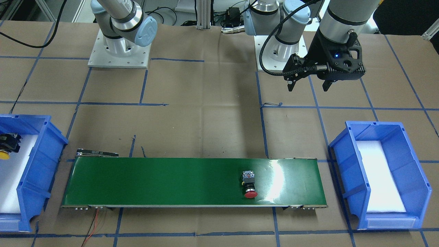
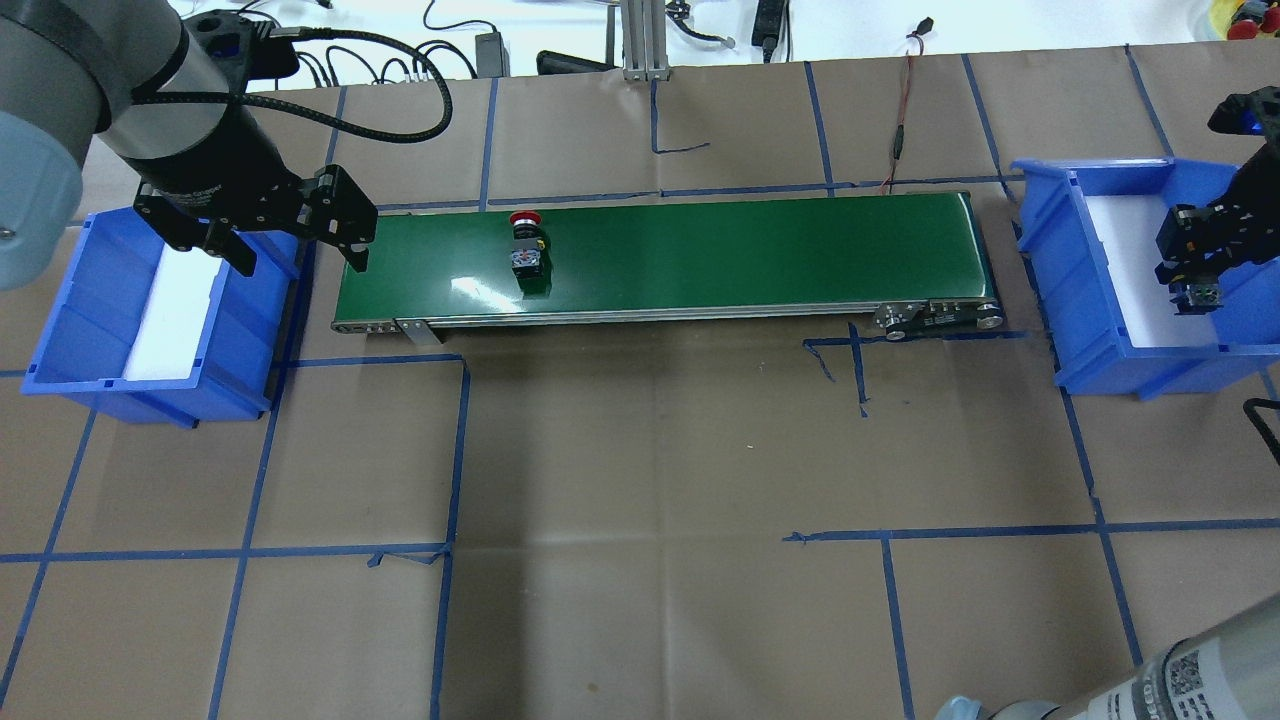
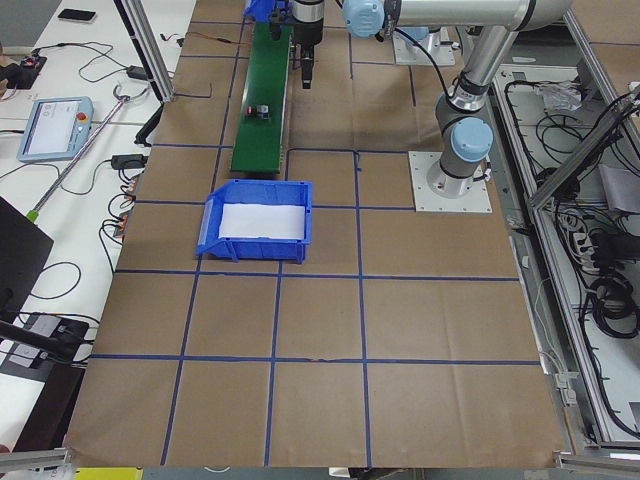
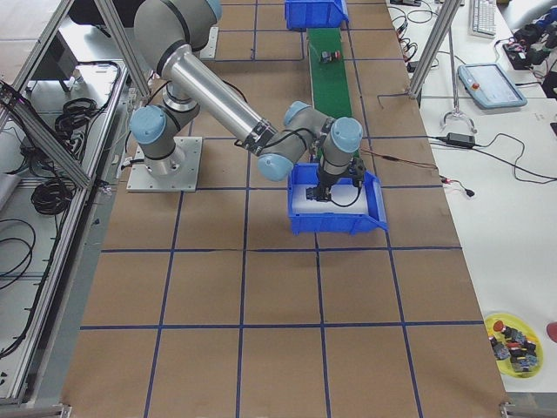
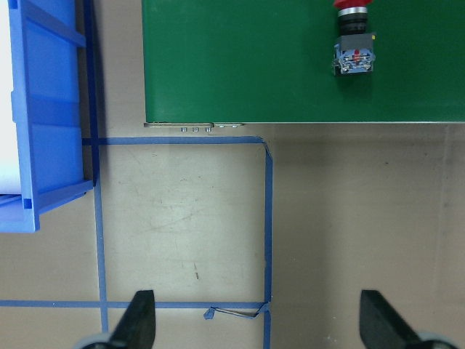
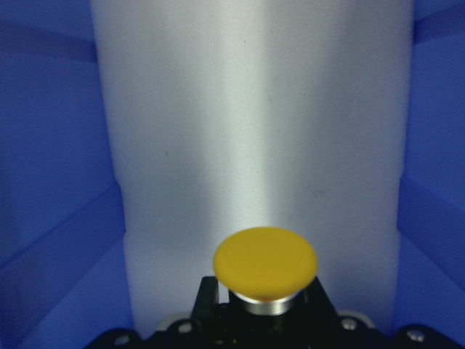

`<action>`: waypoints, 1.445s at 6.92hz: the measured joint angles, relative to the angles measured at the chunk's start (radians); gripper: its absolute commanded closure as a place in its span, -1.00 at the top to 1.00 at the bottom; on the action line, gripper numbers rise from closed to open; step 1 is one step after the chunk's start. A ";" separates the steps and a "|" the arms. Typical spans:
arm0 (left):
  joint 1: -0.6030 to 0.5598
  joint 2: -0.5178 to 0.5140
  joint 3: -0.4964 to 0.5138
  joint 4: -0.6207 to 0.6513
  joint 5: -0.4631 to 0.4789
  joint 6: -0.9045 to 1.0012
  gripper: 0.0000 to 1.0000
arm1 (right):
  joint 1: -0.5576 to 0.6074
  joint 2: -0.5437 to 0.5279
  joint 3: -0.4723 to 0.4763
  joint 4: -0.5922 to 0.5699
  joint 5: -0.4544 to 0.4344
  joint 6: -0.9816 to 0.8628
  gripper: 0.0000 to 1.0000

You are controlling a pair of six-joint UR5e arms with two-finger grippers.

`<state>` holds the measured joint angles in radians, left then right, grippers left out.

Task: Transport two buttons from left to right
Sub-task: 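Carry the yellow button with the right gripper over the empty blue bin, then lower the yellow button into the bin and open the right gripper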

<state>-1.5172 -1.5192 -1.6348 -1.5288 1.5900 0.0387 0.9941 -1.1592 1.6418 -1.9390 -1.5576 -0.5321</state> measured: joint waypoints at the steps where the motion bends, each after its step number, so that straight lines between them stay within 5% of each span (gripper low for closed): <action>1: 0.000 -0.001 0.000 0.000 -0.001 -0.001 1.00 | 0.000 0.029 0.003 -0.010 0.000 -0.017 -0.95; 3: 0.000 0.000 -0.004 0.002 -0.003 0.000 1.00 | 0.000 0.059 0.014 -0.015 -0.007 -0.027 -0.89; 4: 0.000 0.000 -0.004 0.003 -0.003 0.000 1.00 | 0.000 0.063 0.024 -0.012 -0.012 -0.026 -0.53; 5: 0.000 0.000 -0.005 0.003 -0.004 0.000 1.00 | 0.000 0.064 0.032 -0.007 -0.015 -0.024 0.62; 6: 0.000 0.000 -0.005 0.004 -0.004 0.000 1.00 | 0.000 0.064 0.036 -0.003 -0.021 -0.024 0.85; 10: 0.000 0.001 -0.006 0.004 -0.004 0.000 1.00 | 0.000 0.041 0.024 0.003 -0.033 -0.016 0.87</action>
<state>-1.5171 -1.5186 -1.6411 -1.5248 1.5858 0.0384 0.9943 -1.1186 1.6660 -1.9364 -1.5909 -0.5483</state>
